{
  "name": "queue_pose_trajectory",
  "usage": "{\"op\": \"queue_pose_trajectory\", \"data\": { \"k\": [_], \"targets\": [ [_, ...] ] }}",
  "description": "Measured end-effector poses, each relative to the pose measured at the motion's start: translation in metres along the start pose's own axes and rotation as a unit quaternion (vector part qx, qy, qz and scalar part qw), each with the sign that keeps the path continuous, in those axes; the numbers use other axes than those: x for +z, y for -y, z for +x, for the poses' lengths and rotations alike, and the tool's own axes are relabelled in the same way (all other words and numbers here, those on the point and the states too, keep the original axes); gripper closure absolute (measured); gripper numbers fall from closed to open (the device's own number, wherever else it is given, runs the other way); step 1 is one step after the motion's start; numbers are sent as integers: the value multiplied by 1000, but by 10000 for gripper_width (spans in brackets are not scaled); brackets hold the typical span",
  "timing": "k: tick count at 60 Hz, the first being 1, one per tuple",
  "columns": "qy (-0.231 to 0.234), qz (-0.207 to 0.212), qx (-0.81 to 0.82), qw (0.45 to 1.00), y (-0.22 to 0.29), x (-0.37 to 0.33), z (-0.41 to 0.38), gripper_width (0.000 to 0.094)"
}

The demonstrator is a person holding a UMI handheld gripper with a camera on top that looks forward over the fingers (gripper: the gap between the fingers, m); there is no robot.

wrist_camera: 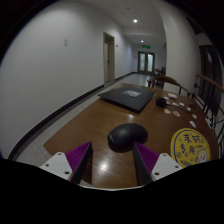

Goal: Arrange mouse

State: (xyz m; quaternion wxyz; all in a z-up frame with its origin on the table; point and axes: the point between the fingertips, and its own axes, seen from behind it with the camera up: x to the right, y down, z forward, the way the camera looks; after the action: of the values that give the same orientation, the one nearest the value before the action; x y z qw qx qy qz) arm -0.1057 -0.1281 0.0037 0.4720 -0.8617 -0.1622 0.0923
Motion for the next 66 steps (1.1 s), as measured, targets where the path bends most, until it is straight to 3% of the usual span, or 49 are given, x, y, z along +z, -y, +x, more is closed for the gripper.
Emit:
{"op": "queue_pose_trajectory", "data": {
  "k": [20,25,28,36,40,45,51,56,61,66],
  "targets": [
    [-28,-52,48,997,5,14,43,134],
    [-47,-50,30,997,0,13,61,298],
    [-42,-44,29,998,-1,12,63,449],
    [-23,-38,8,999,-17,-6,75,587],
    [-5,-42,-5,999,-26,-29,78,602],
    [8,21,7,1000,3,-90,96,603],
    [-16,115,13,993,51,-182,148,604],
    [-65,165,34,984,60,-254,221,604],
    [-128,158,53,978,17,-293,300,606],
    [-157,98,89,979,-59,-293,351,605]
  ]
}}
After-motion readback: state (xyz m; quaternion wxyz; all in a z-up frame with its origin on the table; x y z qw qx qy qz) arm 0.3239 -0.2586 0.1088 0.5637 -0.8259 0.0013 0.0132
